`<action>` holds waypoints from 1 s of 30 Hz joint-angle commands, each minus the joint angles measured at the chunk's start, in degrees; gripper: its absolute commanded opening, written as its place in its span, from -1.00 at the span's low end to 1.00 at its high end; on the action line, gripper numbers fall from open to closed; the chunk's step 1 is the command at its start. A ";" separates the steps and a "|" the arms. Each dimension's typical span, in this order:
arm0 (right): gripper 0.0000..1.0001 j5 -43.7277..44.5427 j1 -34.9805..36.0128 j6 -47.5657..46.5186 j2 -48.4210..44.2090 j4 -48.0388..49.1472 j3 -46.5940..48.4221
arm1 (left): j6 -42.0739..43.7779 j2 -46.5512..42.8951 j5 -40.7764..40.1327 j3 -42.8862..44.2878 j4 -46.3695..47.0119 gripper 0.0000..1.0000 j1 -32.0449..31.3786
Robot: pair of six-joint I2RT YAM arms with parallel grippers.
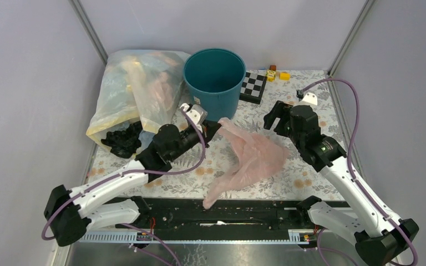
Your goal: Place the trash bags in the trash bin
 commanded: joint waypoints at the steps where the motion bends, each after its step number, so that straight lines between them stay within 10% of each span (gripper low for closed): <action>1: 0.70 2.80 -0.46 0.76 -2.21 -2.74 2.82 | 4.96 -5.39 2.87 0.22 7.44 -1.00 -3.95; 17: 0.49 -26.64 -0.51 -5.40 -9.31 3.96 -16.92 | 8.79 -8.10 4.78 -10.81 6.80 -1.00 -13.25; 30: 0.80 -34.63 -0.50 -7.55 -12.86 2.71 -17.77 | 9.54 -11.55 -2.78 -15.87 8.06 -1.00 -13.62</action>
